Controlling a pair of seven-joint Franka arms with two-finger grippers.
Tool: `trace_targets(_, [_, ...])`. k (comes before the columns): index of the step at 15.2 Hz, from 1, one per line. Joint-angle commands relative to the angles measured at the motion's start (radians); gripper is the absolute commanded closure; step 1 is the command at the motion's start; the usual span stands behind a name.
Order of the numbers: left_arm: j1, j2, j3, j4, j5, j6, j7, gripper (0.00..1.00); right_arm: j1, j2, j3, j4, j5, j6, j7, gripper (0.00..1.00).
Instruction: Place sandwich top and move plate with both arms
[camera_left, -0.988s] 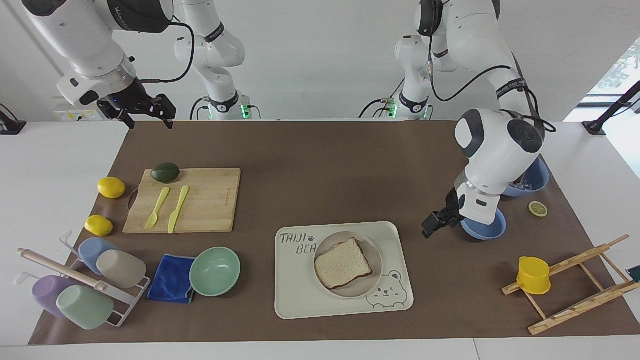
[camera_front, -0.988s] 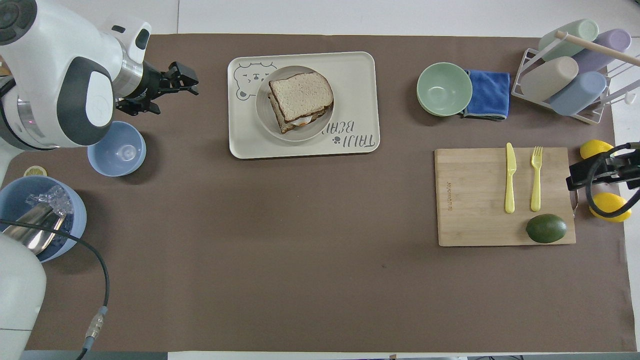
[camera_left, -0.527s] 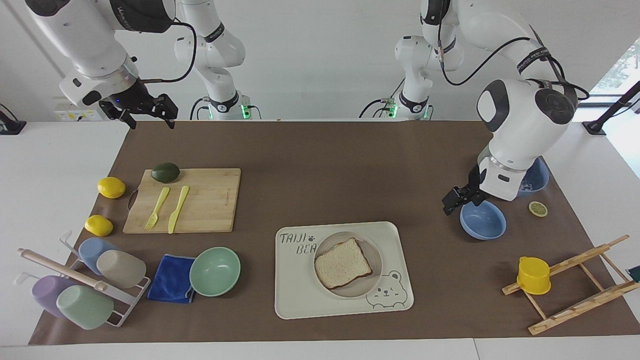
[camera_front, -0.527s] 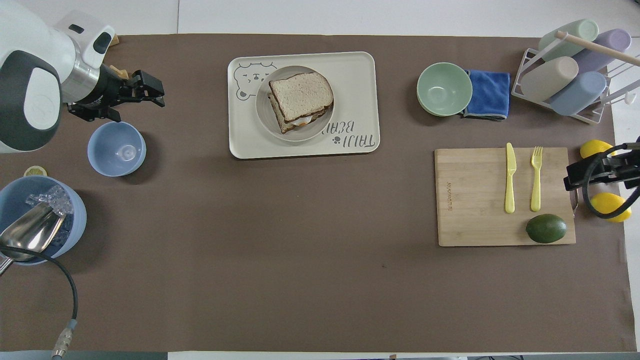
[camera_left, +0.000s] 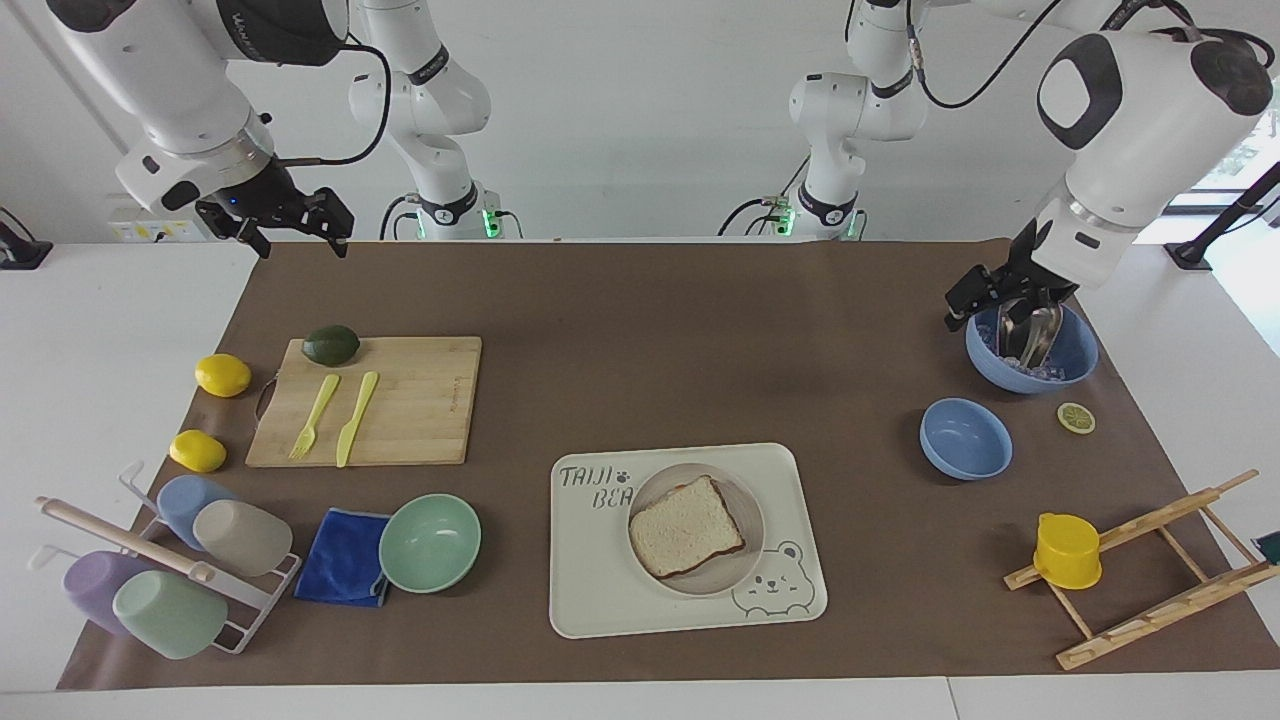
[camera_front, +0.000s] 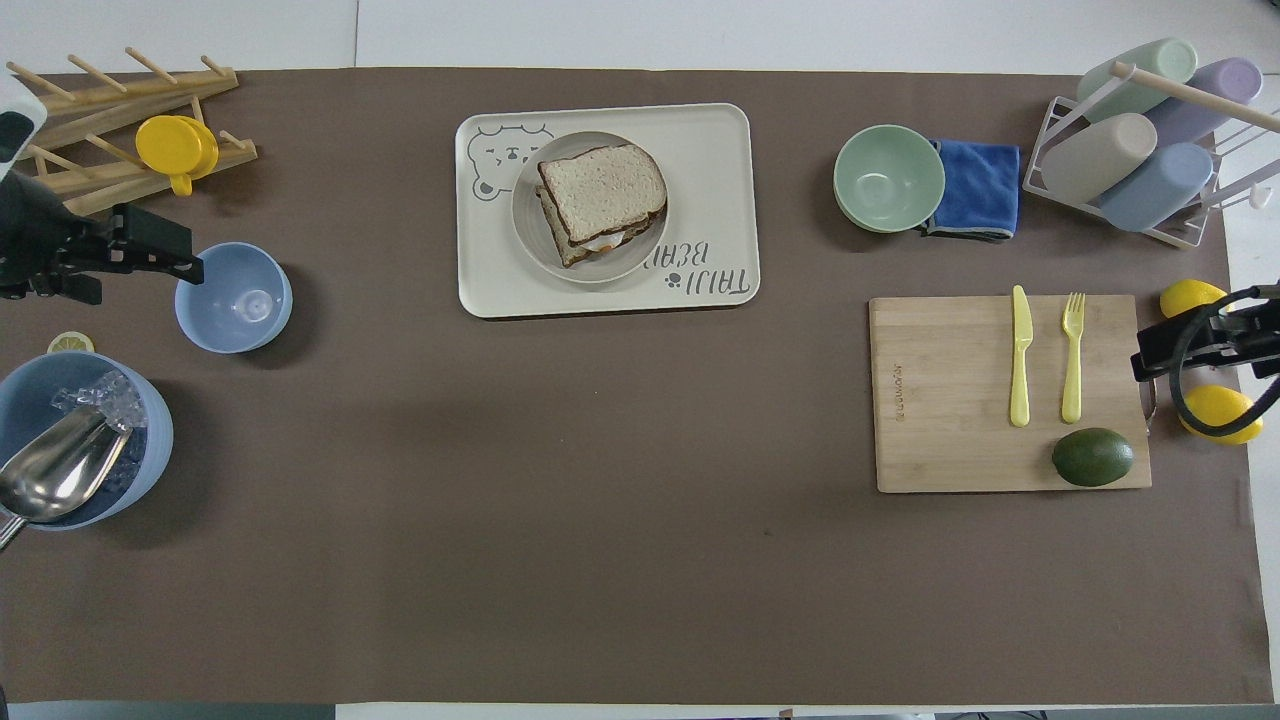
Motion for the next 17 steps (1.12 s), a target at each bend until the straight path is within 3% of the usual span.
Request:
trace_targets(1, [0.084, -0.147, -0.106, -0.157, 0.054, -0.018, 0.032, 0.00, -0.011, -0.022, 0.004, -0.025, 0.017, 0.018, -0.010, 0.00])
trace_targets(3, [0.173, -0.158, -0.226, -0.193, 0.066, -0.004, 0.031, 0.00, -0.011, -0.022, 0.004, -0.025, 0.017, 0.019, -0.010, 0.00])
trace_targets(4, [0.177, -0.163, -0.234, -0.194, 0.066, 0.011, 0.026, 0.00, -0.011, -0.022, 0.004, -0.025, 0.018, 0.019, -0.010, 0.00])
trace_targets(8, [0.172, -0.144, -0.231, -0.161, 0.081, 0.051, 0.022, 0.00, -0.011, -0.022, 0.004, -0.025, 0.019, 0.018, -0.010, 0.00])
trace_targets(12, [0.169, -0.089, -0.230, -0.049, 0.112, -0.027, 0.028, 0.00, -0.011, -0.022, 0.004, -0.025, 0.017, 0.018, -0.010, 0.00])
trace_targets(17, [0.160, -0.077, -0.233, -0.061, 0.111, -0.039, 0.029, 0.00, -0.011, -0.022, 0.004, -0.025, 0.017, 0.018, -0.010, 0.00])
